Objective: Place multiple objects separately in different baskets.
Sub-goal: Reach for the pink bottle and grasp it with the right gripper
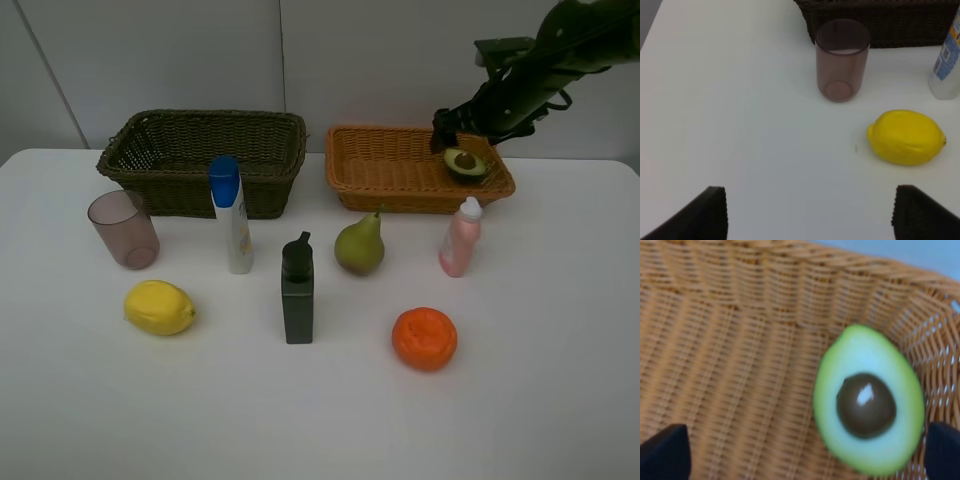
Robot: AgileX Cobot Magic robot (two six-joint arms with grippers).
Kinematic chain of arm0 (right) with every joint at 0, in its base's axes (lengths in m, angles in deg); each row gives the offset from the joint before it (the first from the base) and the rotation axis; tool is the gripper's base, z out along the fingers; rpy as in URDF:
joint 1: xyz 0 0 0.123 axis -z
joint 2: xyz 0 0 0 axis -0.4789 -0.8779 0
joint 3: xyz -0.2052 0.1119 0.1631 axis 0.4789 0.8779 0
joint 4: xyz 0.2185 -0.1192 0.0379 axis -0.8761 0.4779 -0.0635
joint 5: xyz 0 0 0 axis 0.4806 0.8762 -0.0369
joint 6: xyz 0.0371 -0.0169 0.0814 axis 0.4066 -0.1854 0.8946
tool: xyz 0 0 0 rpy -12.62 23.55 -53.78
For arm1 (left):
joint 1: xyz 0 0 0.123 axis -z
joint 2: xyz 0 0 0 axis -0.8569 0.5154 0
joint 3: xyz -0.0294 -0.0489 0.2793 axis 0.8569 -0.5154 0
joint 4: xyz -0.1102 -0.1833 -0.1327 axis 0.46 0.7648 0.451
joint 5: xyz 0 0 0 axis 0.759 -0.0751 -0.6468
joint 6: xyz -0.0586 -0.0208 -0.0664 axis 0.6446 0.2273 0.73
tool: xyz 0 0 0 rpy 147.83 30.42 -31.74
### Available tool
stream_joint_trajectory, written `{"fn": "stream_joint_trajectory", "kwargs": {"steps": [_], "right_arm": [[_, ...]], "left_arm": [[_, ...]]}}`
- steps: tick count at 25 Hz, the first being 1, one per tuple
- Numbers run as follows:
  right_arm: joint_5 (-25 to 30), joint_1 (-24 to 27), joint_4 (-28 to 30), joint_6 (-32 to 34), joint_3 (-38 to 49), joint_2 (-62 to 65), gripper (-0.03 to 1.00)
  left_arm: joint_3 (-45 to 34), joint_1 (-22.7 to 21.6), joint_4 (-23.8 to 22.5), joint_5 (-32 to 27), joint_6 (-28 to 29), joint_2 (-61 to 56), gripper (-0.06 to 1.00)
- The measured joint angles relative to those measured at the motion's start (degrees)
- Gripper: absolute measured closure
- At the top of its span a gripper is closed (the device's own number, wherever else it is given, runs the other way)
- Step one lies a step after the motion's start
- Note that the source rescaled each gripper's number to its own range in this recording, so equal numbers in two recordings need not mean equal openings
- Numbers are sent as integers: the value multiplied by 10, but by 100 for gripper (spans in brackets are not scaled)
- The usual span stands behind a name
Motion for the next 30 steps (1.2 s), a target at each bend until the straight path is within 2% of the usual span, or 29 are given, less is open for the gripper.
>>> {"fn": "stream_joint_trajectory", "kwargs": {"steps": [4,14,18,23,30], "right_arm": [[21,-6,12,22,25,42,-2],[17,-8,18,53,183,161,-2],[17,-23,19,65,227,187,-2],[10,-60,14,72,264,188,-2],[-16,-69,2,82,276,178,-2]], "left_arm": [[0,0,0,0,0,0,6],[0,0,0,0,0,0,6],[0,0,0,0,0,0,6],[0,0,0,0,0,0,6],[0,0,0,0,0,0,6]]}}
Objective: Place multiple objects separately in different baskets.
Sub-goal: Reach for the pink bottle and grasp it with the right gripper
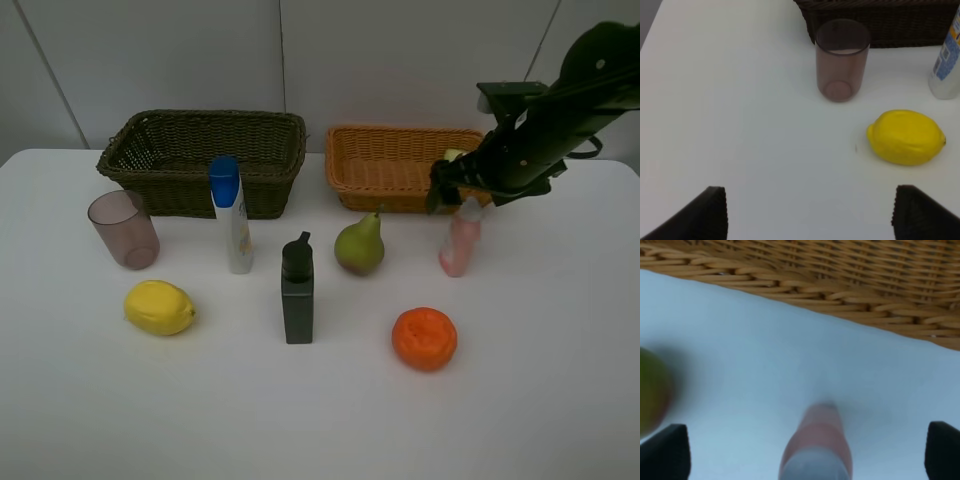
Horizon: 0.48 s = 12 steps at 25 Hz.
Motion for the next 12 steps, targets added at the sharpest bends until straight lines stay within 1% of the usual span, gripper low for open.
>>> {"fn": "stream_joint_trajectory", "kwargs": {"steps": [12], "right_arm": [[-13,0,-5,0,0,-94,-2]], "left_arm": [[0,0,0,0,0,0,6]]}}
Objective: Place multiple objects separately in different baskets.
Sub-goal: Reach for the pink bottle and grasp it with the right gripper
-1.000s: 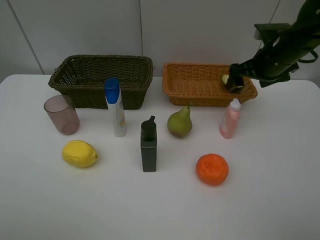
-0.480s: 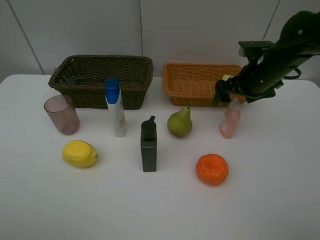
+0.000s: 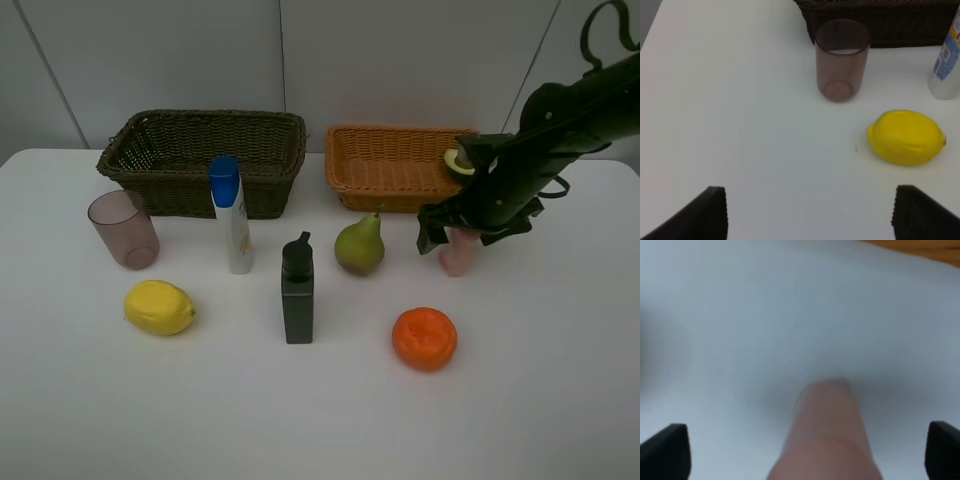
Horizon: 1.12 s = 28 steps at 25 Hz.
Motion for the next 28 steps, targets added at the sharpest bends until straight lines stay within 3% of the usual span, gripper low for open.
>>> {"fn": "stream_joint_trajectory", "kwargs": {"steps": [22,25,28], "right_arm": [[-5,0,-4,0,-1,-4,-1],[-8,0,-4,0,-1,-4,11],[-9,0,-4,0,-1,-4,42]], "left_arm": [[0,0,0,0,0,0,6],[0,0,0,0,0,0,6],[0,0,0,0,0,0,6]]}}
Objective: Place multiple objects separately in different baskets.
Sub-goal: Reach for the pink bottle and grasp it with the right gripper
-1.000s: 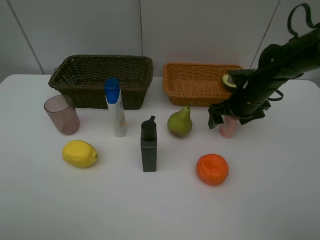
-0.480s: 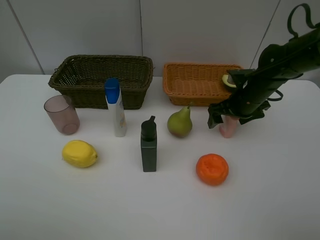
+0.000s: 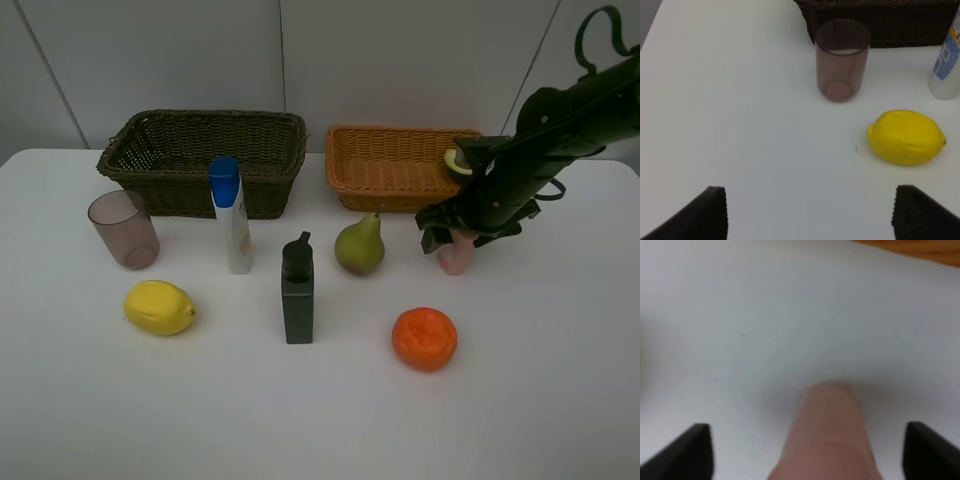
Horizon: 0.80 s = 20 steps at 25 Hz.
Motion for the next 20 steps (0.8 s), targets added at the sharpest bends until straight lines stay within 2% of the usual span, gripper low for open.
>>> {"fn": "stream_joint_trajectory", "kwargs": {"steps": [2,3,20], "right_arm": [[-2,0,1,0,0,0,69],[-1,1,-1,1,0,0,71],[5,0,-2,2,-2,0,72]], "left_arm": [[0,0,0,0,0,0,6],[0,0,0,0,0,0,6],[0,0,0,0,0,0,6]]}}
